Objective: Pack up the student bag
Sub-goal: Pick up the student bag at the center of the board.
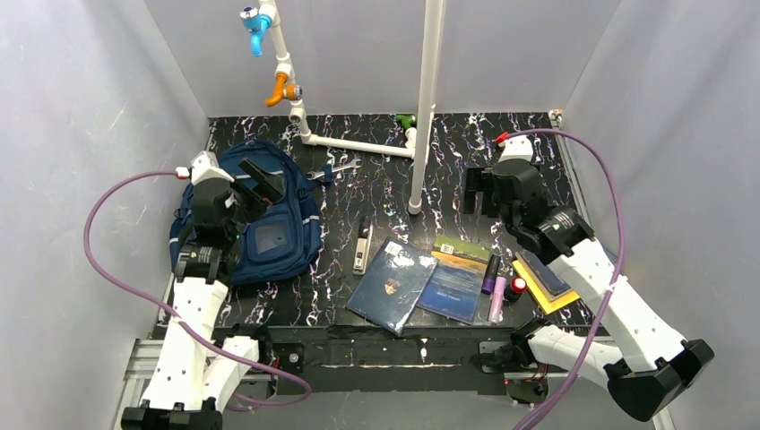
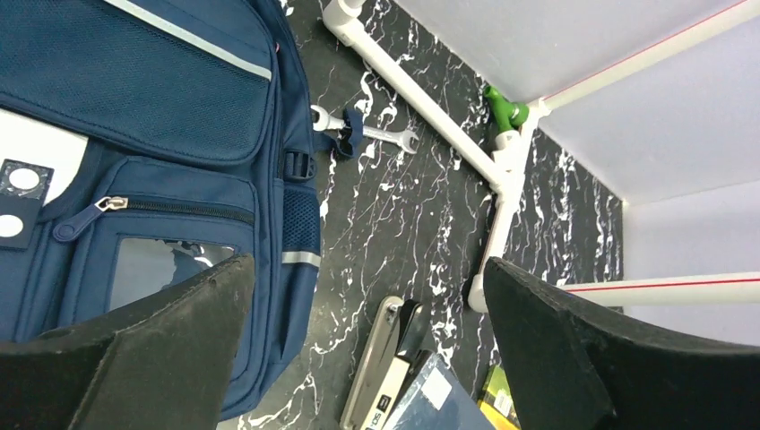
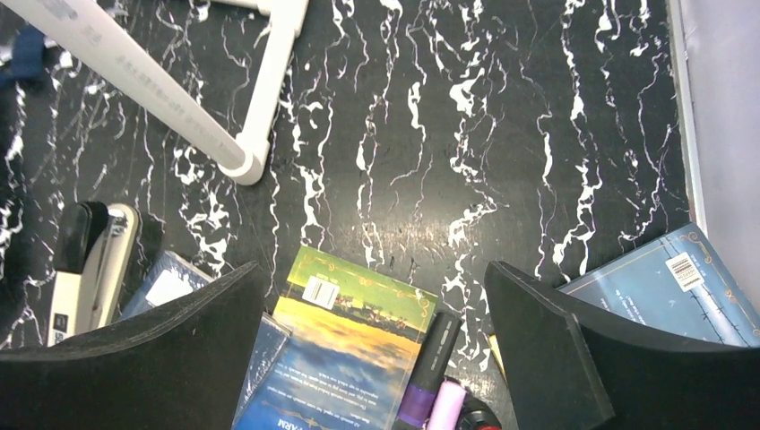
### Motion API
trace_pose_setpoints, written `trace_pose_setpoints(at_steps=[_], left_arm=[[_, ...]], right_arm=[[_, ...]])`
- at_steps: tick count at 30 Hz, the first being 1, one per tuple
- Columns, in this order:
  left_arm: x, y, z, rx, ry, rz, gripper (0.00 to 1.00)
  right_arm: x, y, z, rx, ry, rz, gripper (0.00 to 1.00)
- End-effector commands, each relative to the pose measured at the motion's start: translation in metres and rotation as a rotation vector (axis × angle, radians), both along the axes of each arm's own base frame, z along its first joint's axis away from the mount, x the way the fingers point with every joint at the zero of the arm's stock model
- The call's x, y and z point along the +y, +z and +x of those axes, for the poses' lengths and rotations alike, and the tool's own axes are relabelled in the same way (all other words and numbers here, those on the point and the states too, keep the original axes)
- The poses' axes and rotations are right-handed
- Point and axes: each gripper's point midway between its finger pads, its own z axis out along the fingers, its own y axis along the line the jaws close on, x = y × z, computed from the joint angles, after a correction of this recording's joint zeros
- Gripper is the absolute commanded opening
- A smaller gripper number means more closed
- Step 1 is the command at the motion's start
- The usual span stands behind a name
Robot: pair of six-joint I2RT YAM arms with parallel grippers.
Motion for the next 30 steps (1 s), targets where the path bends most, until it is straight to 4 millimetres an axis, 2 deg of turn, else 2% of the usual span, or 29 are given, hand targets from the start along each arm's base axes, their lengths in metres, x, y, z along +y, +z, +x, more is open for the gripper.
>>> trace_pose_setpoints(at_steps=[1, 7, 10, 15, 20, 25, 30], left_arm=[[-0.010, -0.005, -0.017, 0.149, -0.107, 0.053, 0.99], [-0.013, -0.016, -0.021, 0.202, -0.084, -0.013, 0.99], [-0.013, -0.025, -0.021, 0.210, -0.076, -0.023, 0.99], [0.010, -0.061, -0.027, 0.416, 0.026, 0.045, 0.99], [0.018, -0.093, -0.016, 0.614, -0.001, 0.114, 0.99], [0.028, -0.115, 0.010, 0.628, 0.028, 0.079, 0.99], [0.033, -0.113, 0.062, 0.509, -0.002, 0.094, 0.99]], right_arm=[[0.008, 0.002, 0.002, 0.010, 0.028, 0.006, 1.00], [0.015, 0.000, 0.002, 0.011, 0.054, 0.036, 1.00], [0.020, -0.007, -0.003, 0.034, 0.077, 0.059, 1.00], [0.029, -0.014, -0.011, 0.058, 0.134, 0.098, 1.00], [0.049, -0.021, -0.018, 0.069, 0.238, 0.158, 1.00], [0.064, -0.029, -0.021, 0.115, 0.293, 0.191, 1.00], [0.076, -0.044, -0.025, 0.178, 0.331, 0.224, 1.00]])
